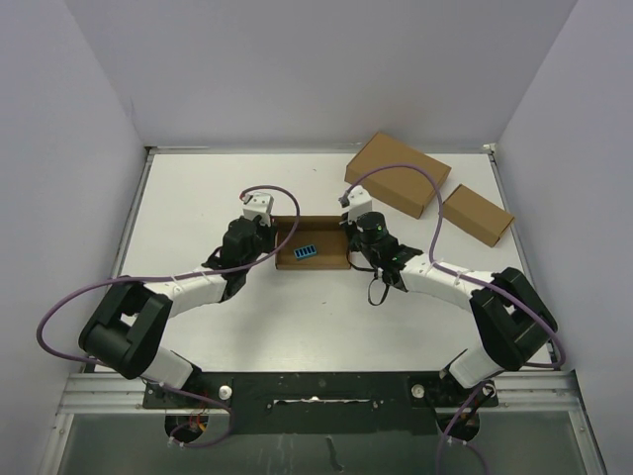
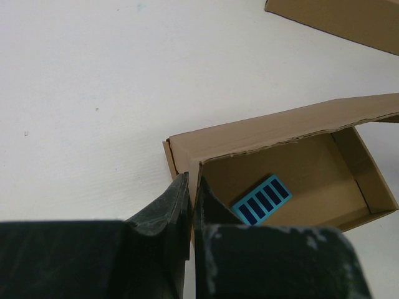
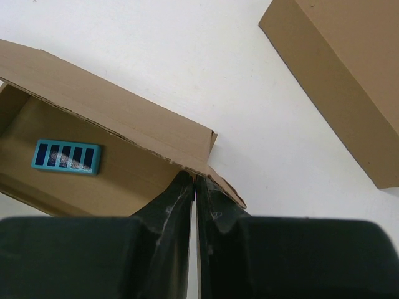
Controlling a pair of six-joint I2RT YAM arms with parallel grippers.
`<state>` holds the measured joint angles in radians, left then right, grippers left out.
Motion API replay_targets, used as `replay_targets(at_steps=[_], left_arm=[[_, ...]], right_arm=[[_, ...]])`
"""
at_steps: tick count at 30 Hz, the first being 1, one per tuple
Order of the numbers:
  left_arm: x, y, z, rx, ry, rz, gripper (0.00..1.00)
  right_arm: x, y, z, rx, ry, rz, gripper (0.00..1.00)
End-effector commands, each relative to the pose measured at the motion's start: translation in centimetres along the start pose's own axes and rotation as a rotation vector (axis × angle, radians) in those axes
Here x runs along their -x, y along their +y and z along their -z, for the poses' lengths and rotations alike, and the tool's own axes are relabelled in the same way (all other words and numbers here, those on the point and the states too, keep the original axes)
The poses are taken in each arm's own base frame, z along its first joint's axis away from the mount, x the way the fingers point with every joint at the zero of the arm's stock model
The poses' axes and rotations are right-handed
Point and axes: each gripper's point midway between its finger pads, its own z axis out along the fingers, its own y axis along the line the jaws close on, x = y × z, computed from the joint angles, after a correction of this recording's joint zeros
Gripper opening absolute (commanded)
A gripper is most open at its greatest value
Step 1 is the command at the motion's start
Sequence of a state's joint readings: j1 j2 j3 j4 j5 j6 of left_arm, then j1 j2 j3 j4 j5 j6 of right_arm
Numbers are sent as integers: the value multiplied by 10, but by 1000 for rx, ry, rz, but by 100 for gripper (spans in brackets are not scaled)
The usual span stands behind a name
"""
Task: Fold the paper box
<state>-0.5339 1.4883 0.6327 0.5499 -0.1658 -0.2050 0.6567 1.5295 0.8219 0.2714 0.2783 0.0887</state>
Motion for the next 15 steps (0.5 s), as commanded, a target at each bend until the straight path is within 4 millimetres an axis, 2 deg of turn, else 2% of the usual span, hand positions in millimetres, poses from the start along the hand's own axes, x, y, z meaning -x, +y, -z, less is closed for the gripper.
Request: replay_targets(at_steps=[1, 6, 12, 15], left_arm=[[7, -41, 13, -177, 2, 6, 0], [7, -37, 12, -151, 7, 13, 0], [7, -29, 12, -102, 21, 23, 0], [9, -28, 12, -89, 27, 30, 0]], right_arm=[[-2, 45, 10, 175, 28, -3, 6], [11, 37, 12, 160, -18, 79, 8], [30, 18, 17, 140, -76, 120, 18], [39, 14, 21, 151, -107, 147, 27]])
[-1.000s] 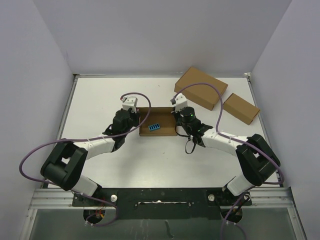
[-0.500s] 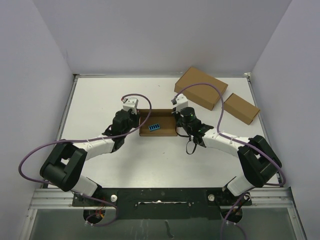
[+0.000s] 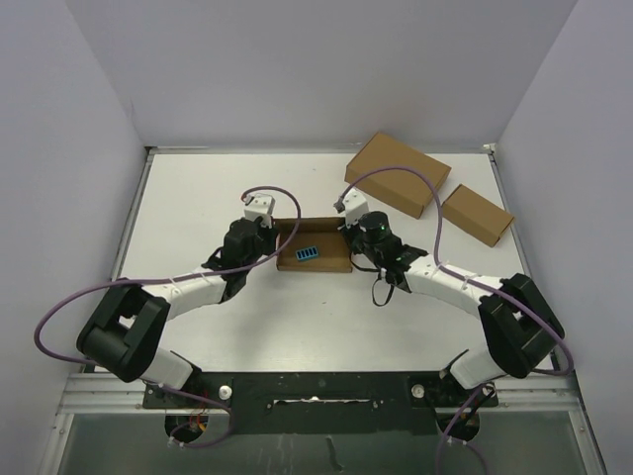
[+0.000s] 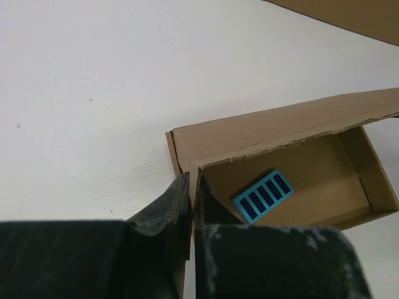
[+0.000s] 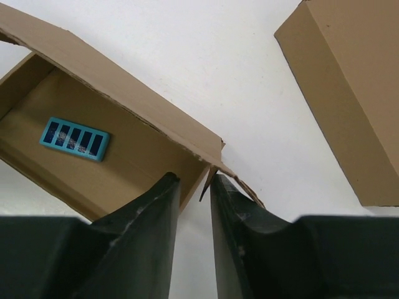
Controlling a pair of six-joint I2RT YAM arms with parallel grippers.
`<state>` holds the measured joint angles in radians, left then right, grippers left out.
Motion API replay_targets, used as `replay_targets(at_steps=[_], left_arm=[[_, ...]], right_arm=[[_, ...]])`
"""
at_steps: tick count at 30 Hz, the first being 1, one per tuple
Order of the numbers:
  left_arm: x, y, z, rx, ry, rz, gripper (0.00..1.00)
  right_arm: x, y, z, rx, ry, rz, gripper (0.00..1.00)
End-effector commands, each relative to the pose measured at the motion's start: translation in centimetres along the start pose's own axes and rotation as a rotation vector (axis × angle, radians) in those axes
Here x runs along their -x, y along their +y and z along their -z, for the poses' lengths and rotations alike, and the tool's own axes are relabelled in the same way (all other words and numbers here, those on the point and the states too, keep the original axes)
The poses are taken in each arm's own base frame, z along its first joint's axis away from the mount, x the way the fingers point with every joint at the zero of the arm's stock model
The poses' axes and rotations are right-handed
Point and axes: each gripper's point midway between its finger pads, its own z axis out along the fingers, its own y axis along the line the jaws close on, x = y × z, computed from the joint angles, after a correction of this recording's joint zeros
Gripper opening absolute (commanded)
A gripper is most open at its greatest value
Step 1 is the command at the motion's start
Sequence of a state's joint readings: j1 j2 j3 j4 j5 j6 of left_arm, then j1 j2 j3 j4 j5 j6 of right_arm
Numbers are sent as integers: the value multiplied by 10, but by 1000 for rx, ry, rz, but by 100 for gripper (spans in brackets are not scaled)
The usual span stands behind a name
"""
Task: Fold the paper box
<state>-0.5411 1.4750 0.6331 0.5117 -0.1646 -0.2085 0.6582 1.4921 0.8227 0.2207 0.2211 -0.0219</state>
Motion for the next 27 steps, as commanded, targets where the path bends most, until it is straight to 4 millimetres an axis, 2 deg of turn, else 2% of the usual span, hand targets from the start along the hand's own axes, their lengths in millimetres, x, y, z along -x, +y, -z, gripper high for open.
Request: replay_targets(at_steps=[1, 8, 15, 22, 27], left_arm=[[14, -25, 9, -82, 4, 35, 0], [21, -22, 10, -42, 19, 65, 0], [26, -22, 8, -22, 31, 92, 0], [26, -27, 8, -17, 47, 119, 0], [25, -28, 11, 8, 62, 134, 0]], right_arm=[[40, 5, 14, 90, -126, 47, 30], [45, 1, 24, 195, -144, 135, 48], [28, -18, 27, 305, -64, 144, 61], [9, -48, 18, 273, 9, 77, 61], [13, -34, 47, 486, -105, 113, 61]])
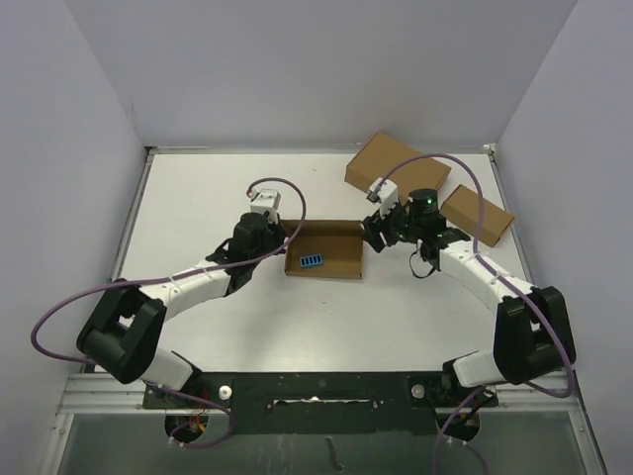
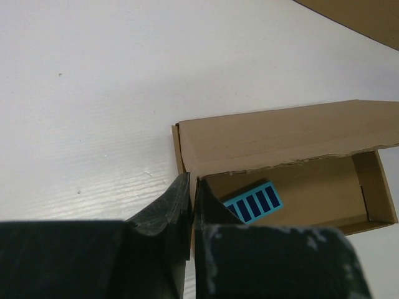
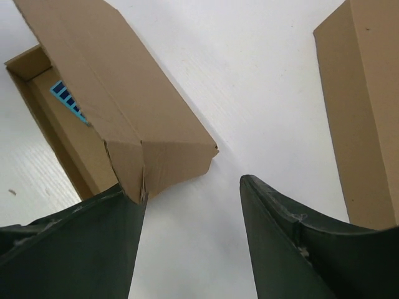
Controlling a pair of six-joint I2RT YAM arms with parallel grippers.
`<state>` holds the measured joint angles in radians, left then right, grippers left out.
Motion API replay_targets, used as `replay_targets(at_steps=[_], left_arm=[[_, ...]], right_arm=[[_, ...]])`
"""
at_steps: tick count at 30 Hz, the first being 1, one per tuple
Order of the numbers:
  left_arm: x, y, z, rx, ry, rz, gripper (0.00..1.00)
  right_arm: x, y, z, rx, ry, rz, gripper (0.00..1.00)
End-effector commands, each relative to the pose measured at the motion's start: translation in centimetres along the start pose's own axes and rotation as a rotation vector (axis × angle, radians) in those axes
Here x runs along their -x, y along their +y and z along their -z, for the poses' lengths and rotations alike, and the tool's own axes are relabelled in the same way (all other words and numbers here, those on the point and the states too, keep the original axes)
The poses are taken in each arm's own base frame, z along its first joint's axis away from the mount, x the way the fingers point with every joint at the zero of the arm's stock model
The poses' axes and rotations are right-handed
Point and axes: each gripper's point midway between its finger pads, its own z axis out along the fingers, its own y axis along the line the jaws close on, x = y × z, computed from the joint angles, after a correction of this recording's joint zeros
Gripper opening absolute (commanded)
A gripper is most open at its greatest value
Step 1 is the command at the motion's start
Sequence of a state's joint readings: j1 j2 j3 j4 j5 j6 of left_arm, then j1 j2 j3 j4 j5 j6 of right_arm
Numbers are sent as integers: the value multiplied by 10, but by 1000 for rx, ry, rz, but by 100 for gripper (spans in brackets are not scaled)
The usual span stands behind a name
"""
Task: Fold the paper box
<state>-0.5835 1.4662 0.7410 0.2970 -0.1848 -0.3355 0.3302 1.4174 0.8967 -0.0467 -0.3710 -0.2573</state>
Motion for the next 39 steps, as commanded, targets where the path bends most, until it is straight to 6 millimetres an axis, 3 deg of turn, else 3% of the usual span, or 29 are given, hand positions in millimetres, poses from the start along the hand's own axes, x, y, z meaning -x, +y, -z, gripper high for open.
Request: replay_targets(at_steps=[1, 6, 11, 22, 31, 39], left_arm=[[20, -10, 11, 5, -27, 42, 0], [32, -16, 11, 18, -43, 63, 0], [27, -18, 10, 32, -25, 76, 0], [26, -22, 11, 55, 6, 144, 0], [27, -40, 7, 18, 9, 143, 0], [36, -44, -4, 28, -6, 128, 0]], right_arm=[[20, 17, 22, 167, -137, 69, 60], [10, 12, 9, 152, -90, -13, 46], [11, 19, 0, 138, -77, 8, 45], [16, -3, -12, -68, -51, 94, 1], [40, -3, -34, -168, -96, 73, 0], [54, -18, -59, -305, -142, -2, 0]])
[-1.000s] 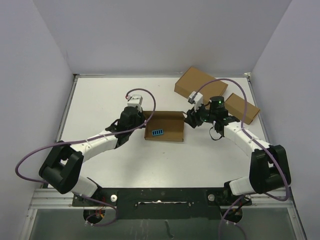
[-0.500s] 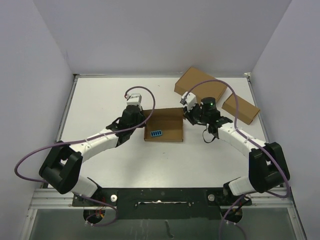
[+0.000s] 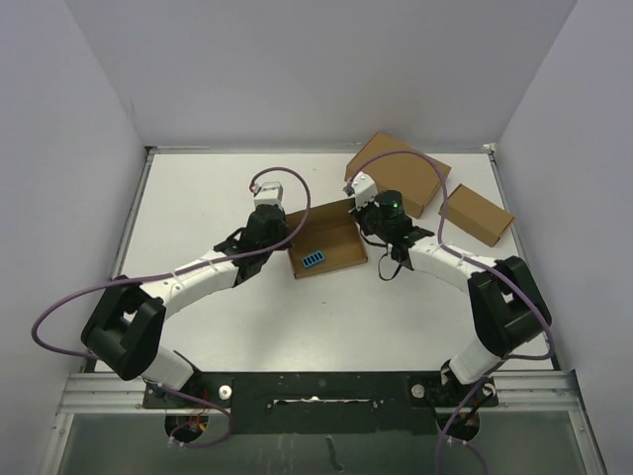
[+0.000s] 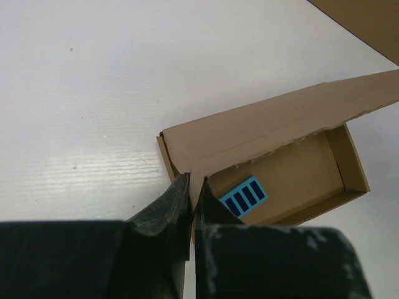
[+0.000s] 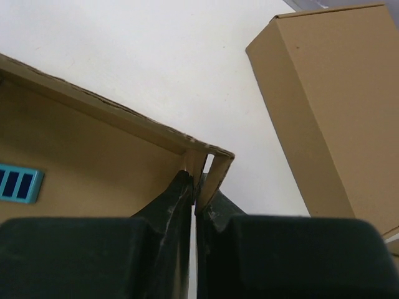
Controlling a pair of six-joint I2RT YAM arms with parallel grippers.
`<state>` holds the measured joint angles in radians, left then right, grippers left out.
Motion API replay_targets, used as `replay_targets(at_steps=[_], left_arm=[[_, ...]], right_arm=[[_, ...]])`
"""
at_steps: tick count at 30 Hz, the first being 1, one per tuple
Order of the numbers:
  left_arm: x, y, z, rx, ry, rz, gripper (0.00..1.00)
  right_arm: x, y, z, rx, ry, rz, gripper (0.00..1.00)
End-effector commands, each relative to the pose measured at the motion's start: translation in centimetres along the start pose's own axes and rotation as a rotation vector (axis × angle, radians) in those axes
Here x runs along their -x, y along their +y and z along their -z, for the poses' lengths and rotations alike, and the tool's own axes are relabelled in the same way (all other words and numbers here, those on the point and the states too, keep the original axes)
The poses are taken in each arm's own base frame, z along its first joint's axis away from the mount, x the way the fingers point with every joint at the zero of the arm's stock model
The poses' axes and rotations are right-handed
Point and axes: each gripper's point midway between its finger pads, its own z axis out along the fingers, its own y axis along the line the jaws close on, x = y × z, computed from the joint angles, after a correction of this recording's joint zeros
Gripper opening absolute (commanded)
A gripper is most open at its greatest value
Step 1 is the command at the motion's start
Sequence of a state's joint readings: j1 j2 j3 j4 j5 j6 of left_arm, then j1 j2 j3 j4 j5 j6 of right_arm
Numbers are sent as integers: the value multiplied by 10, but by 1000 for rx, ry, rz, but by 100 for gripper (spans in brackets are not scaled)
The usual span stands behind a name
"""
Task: Fold the paper box
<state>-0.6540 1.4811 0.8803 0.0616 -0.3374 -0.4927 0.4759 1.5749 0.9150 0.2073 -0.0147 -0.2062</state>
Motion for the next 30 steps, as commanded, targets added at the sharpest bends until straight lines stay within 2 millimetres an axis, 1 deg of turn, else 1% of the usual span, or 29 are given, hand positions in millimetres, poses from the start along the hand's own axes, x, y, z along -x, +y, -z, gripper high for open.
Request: replay_targets(at_steps=[1, 5, 9, 13, 20, 26, 30], left_arm=[[27, -37, -6, -95, -52, 31, 0], [26, -37, -12, -85, -46, 24, 0], [22, -34, -13, -79, -37, 17, 0], [15, -33, -13, -83, -22, 14, 0], [9, -32, -7, -95, -10, 15, 0], [5, -34, -2, -105, 0, 12, 0], [2, -33, 0, -104, 1, 11, 0]], right_arm=[[42, -1, -17, -74, -118, -72, 0], [41, 6, -23, -103, -116, -103, 0], [33, 15, -19, -84, -104, -125, 0], [23, 19, -15, -80, -85, -142, 0], [8, 30, -6, -57, -41, -170, 0], [0, 37, -4, -58, 41, -233, 0], [-2, 48, -2, -51, 61, -238, 0]])
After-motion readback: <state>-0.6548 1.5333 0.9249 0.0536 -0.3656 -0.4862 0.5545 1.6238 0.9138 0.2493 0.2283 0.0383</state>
